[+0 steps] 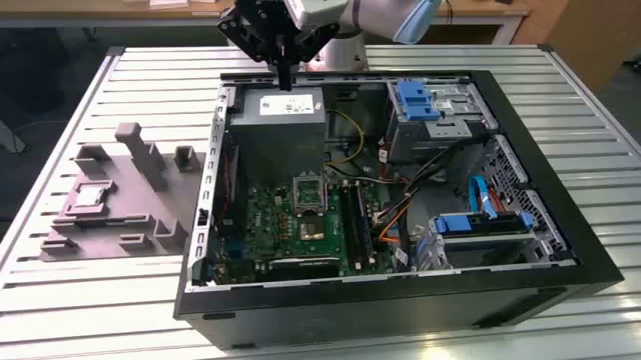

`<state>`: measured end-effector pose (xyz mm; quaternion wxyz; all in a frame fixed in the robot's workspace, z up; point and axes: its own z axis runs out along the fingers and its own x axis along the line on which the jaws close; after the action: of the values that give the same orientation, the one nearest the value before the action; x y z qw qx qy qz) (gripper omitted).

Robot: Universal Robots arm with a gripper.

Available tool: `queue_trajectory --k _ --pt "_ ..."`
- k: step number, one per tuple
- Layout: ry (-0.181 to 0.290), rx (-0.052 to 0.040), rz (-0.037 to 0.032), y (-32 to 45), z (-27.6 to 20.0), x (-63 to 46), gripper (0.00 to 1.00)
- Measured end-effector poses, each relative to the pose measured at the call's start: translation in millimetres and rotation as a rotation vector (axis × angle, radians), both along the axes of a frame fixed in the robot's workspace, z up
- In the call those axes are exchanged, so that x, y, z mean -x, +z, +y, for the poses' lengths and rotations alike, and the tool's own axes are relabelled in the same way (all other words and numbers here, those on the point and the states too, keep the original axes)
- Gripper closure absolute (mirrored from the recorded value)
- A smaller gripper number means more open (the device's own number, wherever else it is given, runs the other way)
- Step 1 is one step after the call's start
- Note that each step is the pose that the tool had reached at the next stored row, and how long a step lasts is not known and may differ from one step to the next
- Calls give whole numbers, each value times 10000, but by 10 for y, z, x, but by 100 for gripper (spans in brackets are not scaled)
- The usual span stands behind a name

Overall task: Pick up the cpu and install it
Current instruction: 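Reach for the cpu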

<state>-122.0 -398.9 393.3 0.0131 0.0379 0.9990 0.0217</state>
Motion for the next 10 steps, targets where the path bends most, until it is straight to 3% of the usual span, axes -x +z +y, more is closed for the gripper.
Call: queue_trajectory --k 10 --pt "0 0 0 0 0 26 89"
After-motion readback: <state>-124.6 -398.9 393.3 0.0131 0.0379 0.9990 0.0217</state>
